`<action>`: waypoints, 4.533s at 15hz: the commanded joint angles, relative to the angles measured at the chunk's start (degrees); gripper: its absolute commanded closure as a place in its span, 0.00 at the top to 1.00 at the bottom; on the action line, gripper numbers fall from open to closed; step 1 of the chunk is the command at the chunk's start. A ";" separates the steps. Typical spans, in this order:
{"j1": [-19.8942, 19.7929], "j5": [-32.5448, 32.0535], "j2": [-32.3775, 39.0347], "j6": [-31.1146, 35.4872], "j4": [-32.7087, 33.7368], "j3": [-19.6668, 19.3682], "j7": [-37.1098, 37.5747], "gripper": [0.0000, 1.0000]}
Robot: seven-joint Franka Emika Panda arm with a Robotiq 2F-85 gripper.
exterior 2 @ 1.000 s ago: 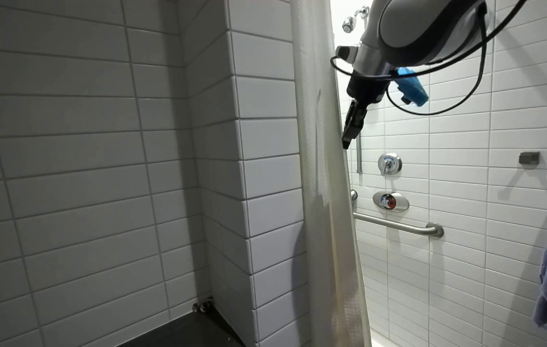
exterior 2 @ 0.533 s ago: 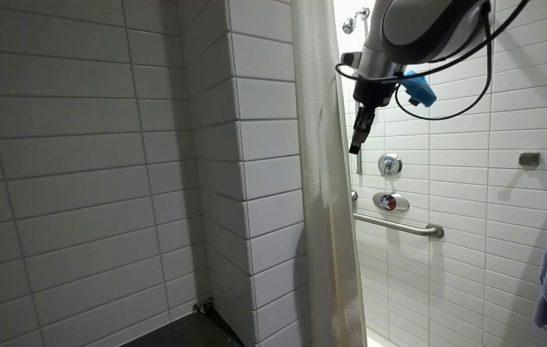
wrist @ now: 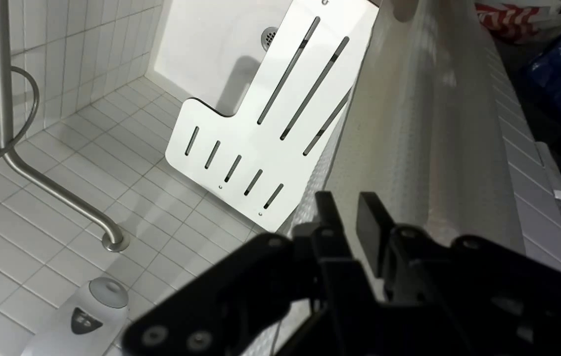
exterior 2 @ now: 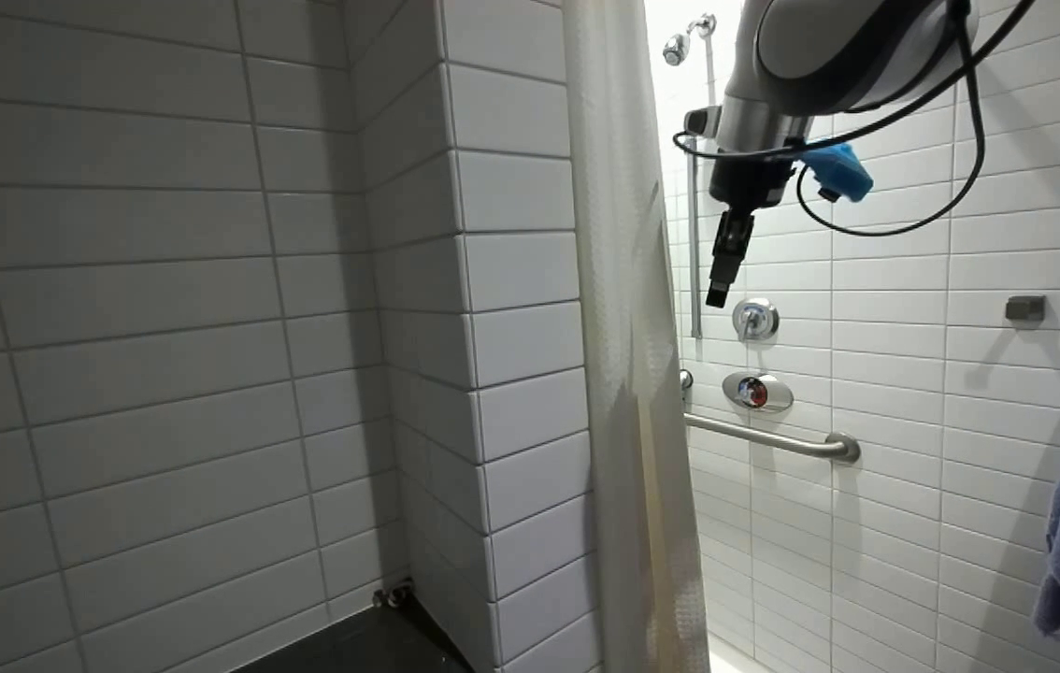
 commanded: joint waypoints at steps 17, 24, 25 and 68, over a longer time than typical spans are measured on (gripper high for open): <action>0.84 0.33 4.72 -2.03 7.37 -1.05 -3.90 1.00; 0.82 1.94 7.77 -2.39 10.39 -1.79 -7.81 1.00; 0.74 2.03 8.13 -2.67 10.84 -1.74 -8.15 1.00; 2.04 -0.25 7.56 -2.45 6.69 3.33 -3.11 1.00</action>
